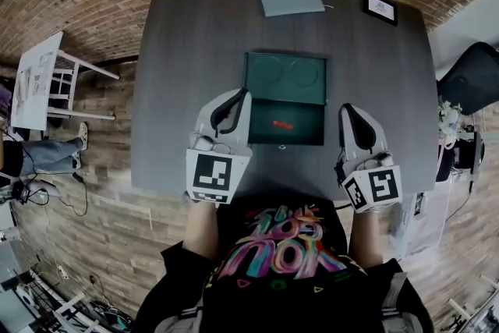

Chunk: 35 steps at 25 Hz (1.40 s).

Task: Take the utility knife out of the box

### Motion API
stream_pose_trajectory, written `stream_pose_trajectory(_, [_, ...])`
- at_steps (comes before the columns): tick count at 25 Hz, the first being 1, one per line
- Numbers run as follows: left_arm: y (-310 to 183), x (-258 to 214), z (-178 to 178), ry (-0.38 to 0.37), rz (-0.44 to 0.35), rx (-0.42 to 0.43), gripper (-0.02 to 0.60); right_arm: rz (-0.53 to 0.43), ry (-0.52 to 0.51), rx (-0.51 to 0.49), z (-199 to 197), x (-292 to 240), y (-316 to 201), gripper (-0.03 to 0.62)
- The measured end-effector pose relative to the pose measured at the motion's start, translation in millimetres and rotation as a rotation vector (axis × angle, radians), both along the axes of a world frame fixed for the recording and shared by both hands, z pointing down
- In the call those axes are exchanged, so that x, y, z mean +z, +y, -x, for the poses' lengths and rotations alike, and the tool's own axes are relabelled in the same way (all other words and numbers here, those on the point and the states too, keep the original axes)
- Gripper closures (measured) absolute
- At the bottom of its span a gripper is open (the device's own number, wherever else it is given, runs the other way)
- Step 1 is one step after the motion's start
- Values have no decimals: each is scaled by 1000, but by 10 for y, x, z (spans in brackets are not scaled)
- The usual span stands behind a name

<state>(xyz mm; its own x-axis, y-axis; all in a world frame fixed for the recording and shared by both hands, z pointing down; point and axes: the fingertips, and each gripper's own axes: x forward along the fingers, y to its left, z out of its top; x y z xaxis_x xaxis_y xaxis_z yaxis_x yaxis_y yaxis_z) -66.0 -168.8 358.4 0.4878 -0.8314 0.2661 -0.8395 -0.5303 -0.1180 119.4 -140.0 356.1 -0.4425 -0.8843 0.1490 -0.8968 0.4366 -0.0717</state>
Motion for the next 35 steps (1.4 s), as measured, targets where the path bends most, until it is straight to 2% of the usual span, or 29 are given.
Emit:
stream_pose_trajectory(5, [-44,81,-40,-5,18,22,580,6,14,-4,-39,2,10,594])
stream_pose_trajectory(10, [-89,149,-27,15,49,-8,580,18,22,-18,-74,34,-4,594])
stream_pose_trajectory(15, [-59,240,-46,13,99,7,555,29,19,-31,-72,78,-27,594])
stream_pose_trajectory(23, [-14,403,-131,-35,148,108,446,25,9,-35,40,75,-64,594])
stream_pose_trajectory(27, [-13,495,-189,-63,169,156,430,34,5,-26,38,112,-50,594])
stream_pose_trajectory(35, [130,827,-351,-182,236,286,402,62,-1,4,-52,243,35,594])
